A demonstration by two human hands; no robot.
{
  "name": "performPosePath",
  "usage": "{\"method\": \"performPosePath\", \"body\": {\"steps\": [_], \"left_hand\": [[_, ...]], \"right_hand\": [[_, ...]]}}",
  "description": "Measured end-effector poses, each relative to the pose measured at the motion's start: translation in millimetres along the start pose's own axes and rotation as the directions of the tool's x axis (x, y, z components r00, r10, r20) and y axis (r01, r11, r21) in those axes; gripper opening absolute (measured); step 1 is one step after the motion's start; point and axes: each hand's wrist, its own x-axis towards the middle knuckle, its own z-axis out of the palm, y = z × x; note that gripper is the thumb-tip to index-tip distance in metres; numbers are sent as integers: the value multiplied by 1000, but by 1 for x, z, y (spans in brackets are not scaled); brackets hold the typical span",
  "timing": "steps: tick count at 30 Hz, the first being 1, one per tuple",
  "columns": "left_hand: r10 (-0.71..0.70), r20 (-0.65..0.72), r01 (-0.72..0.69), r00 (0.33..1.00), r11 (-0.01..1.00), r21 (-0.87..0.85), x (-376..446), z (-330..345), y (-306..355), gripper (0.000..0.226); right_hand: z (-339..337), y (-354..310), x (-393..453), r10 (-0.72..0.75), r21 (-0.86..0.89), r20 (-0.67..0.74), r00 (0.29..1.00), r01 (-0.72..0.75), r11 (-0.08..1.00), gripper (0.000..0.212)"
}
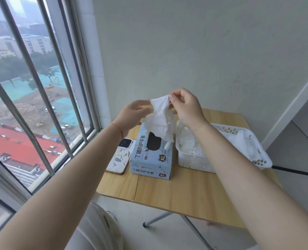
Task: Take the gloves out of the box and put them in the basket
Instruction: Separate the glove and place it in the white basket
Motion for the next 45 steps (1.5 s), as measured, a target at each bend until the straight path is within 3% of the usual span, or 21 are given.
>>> {"method": "performPosePath", "body": {"steps": [6, 10, 14, 18, 20, 22, 25, 29, 30, 32, 34, 36, 38, 40, 43, 45], "left_hand": [[43, 27, -43, 999, 999, 13, 5, 9, 10, 12], [28, -185, -21, 982, 999, 41, 13, 9, 10, 14], [48, -209, -35, 977, 997, 64, 15, 4, 17, 14], [144, -125, -129, 982, 985, 116, 12, 9, 33, 14], [183, -89, -173, 979, 979, 103, 9, 11, 42, 13], [198, -69, -196, 978, 980, 32, 6, 12, 49, 12], [198, 24, -197, 980, 980, -42, 5, 9, 52, 26], [138, 103, -139, 985, 990, 3, 4, 6, 46, 65], [144, 85, -143, 986, 989, -27, 5, 6, 45, 60], [152, 27, -145, 988, 976, -164, 3, 8, 49, 27], [162, -17, -160, 987, 942, -297, 2, 8, 58, 13], [192, -13, -184, 981, 921, -344, -1, 8, 67, 12], [223, 65, -191, 973, 927, -322, -4, 9, 74, 11], [226, 211, -160, 951, 943, -290, -10, 12, 77, 14], [198, 414, -90, 888, 959, -267, -17, 21, 73, 17], [186, 414, -127, 891, 978, -166, -18, 26, 67, 15]], "right_hand": [[-4, -7, 7, 67, 78, -20, 998, -65, 995, 9], [-9, -4, 3, 132, -194, 89, 987, -113, 974, 9], [-12, 2, 1, 157, -357, 76, 985, -120, 926, 13], [-9, -8, 2, 71, -224, 167, 983, -32, 974, 39], [-7, -16, 2, 28, -238, 225, 974, 27, 971, 36], [-5, -19, 4, -1, -256, 146, 989, 39, 966, 15], [-8, -21, 11, -39, -112, -29, 999, 36, 993, 25], [-22, -33, 13, -71, 53, -106, 992, 77, 996, 24], [-25, -35, 12, -72, 85, -109, 991, 81, 993, 23], [-30, -39, 11, -43, 160, -97, 994, 58, 985, 16], [-36, -44, 8, 24, 232, -44, 999, -14, 973, 18], [-48, -47, 1, 112, 282, 158, 981, -154, 947, 25], [-60, -47, -8, 194, 205, 479, 856, -323, 924, 43], [-68, -40, -15, 232, 108, 669, 706, -401, 910, 70], [-66, -23, -16, 180, 191, 723, 667, -444, 875, 74], [-63, -14, -19, 143, 263, 704, 696, -443, 857, 63]]}}
